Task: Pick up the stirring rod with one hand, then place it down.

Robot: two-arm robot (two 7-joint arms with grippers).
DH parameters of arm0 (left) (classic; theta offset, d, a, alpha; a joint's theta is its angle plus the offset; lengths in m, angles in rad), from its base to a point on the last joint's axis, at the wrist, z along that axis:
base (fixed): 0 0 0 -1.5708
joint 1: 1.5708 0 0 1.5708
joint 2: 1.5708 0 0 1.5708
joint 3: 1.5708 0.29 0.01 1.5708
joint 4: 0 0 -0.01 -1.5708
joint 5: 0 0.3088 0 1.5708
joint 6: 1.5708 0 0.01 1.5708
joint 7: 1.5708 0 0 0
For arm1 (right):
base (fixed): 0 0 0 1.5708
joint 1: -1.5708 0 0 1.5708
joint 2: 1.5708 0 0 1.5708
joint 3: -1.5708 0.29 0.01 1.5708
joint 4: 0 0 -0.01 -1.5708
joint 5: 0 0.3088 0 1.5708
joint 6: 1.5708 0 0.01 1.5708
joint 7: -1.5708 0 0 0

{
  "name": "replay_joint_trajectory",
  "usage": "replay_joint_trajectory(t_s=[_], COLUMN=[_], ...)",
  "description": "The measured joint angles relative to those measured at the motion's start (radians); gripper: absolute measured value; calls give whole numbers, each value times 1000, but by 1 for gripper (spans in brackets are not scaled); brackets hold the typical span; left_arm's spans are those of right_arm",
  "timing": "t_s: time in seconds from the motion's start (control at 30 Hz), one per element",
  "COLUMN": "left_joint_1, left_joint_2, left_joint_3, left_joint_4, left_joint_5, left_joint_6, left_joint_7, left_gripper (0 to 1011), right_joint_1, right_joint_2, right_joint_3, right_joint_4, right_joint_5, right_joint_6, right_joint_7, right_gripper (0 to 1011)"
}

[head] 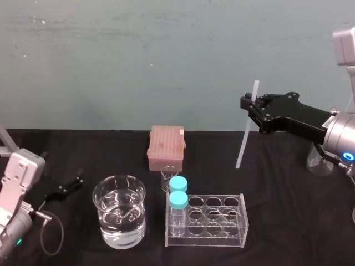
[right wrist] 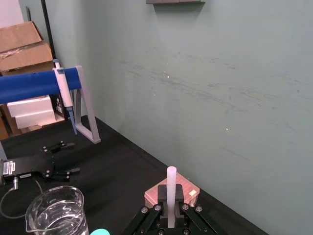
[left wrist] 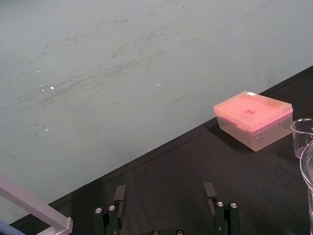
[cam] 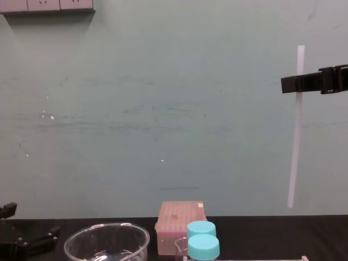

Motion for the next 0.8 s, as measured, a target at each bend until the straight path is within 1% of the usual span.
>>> replay_joint_trajectory(t_s=[0.8], left_joint_1=[0], left_joint_2=[0], left_joint_3=[0], left_joint_4=[0], left_joint_5=[0], left_joint_6=[0], left_joint_7=[0], left_gripper=[1005], right_joint_1=[0], right_joint_2=[0], right_joint_3=[1], right_joint_4=[1], right_joint_5=[-1], right_joint_6=[-1], right_joint_7=[1], right_gripper=[71])
